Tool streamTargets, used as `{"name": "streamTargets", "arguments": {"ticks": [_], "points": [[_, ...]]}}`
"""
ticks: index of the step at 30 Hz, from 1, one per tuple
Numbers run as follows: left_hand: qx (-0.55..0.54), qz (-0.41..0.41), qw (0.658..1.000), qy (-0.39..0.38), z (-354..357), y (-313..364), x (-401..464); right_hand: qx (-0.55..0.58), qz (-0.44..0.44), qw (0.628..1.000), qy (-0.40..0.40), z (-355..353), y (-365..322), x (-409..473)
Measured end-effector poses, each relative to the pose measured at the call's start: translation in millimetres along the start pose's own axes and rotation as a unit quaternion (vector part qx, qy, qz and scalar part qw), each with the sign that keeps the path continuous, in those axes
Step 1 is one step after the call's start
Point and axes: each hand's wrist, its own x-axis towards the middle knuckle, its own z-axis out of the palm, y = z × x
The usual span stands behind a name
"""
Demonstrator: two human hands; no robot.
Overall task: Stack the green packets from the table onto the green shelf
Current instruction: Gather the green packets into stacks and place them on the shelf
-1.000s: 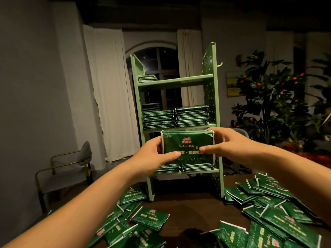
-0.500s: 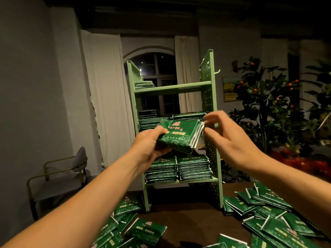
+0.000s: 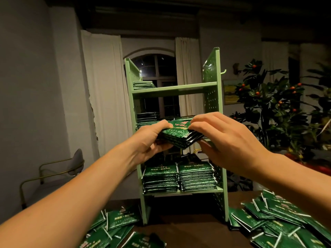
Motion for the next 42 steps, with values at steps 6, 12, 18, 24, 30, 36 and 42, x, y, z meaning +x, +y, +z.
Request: {"name": "streamTargets", "arguments": {"ticks": [6,12,18,24,30,36,42], "points": [[0.163,0.162,0.968,0.097,-16.6,0.6,28.0,-0.025,0.055,0.997,0.057,4.4,23.2,16.6],[0.703,0.318,0.629,0.094,-41.3,-4.8,58.9,-0.092,0.115,0.988,0.034,31.1,44.6,45.1],[0.754,0.225,0.615,0.051,-48.6,-9.3,78.2,-0.131,0.109,0.984,-0.043,70.1,56.3,71.7],[0.753,0.264,0.601,0.05,-58.2,-14.3,84.9,-0.139,0.126,0.978,-0.093,97.6,62.6,92.2],[0.755,0.273,0.595,0.048,-60.4,-17.0,85.8,-0.131,0.138,0.97,-0.153,120.8,68.4,110.3],[0.759,0.281,0.586,0.042,-62.4,-20.0,84.3,-0.084,0.141,0.966,-0.2,127.2,72.6,118.7],[0.746,0.3,0.593,0.046,-66.8,-22.7,86.1,-0.07,0.142,0.98,-0.119,109.3,58.4,105.1]]}}
